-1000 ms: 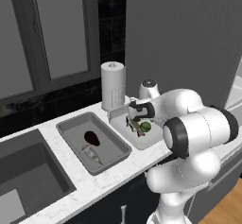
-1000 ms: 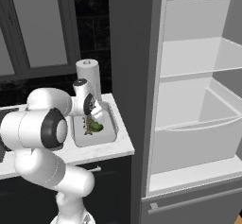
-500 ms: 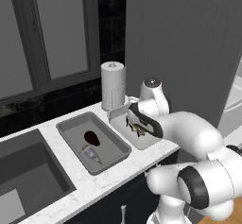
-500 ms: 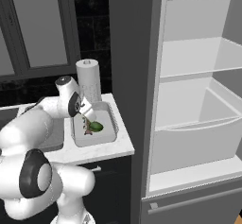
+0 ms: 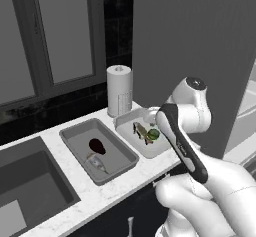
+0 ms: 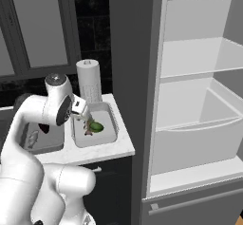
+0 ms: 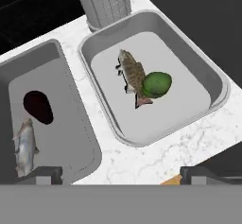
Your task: Place one avocado and one fish in each tupperware on the nearby counter, to pack two identical lunches.
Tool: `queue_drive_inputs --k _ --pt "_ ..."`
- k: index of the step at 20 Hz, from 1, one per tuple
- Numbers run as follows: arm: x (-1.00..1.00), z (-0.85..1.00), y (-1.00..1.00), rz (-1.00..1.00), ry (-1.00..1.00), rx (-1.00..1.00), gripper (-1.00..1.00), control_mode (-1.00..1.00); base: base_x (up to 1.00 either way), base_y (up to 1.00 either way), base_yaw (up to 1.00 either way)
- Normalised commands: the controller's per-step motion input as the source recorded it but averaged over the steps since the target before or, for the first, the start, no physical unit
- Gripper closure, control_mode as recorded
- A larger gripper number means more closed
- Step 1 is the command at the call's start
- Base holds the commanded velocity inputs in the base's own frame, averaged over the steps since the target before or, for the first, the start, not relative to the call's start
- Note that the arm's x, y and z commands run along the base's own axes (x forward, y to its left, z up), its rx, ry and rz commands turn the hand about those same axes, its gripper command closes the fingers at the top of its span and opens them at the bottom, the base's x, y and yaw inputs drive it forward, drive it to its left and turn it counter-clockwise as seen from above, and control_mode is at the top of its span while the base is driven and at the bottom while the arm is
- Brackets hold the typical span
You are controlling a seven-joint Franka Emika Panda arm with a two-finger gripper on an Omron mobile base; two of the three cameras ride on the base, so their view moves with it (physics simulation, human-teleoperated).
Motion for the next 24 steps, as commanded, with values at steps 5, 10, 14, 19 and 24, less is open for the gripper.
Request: queue_drive_inputs --k 5,10,14,19,24 --pt "-1.0 0.25 0.04 0.38 -0.21 -0.36 -1.0 -1.0 0.0 0.0 0.0" --pt "-0.88 0.05 0.0 0.18 -0.23 -0.27 -1.0 -1.0 0.0 0.0 0.0" --pt "-0.66 0.01 0.0 0.14 -0.07 -0.03 -1.0 -1.0 0.0 0.0 0.0" --pt "-0.31 -0.07 0.0 0.12 0.0 0.0 -1.0 -1.0 0.0 0.0 0.0" --pt "0.08 -0.23 0.03 0.01 0.24 -0.04 -1.0 -1.0 0.0 0.0 0.0"
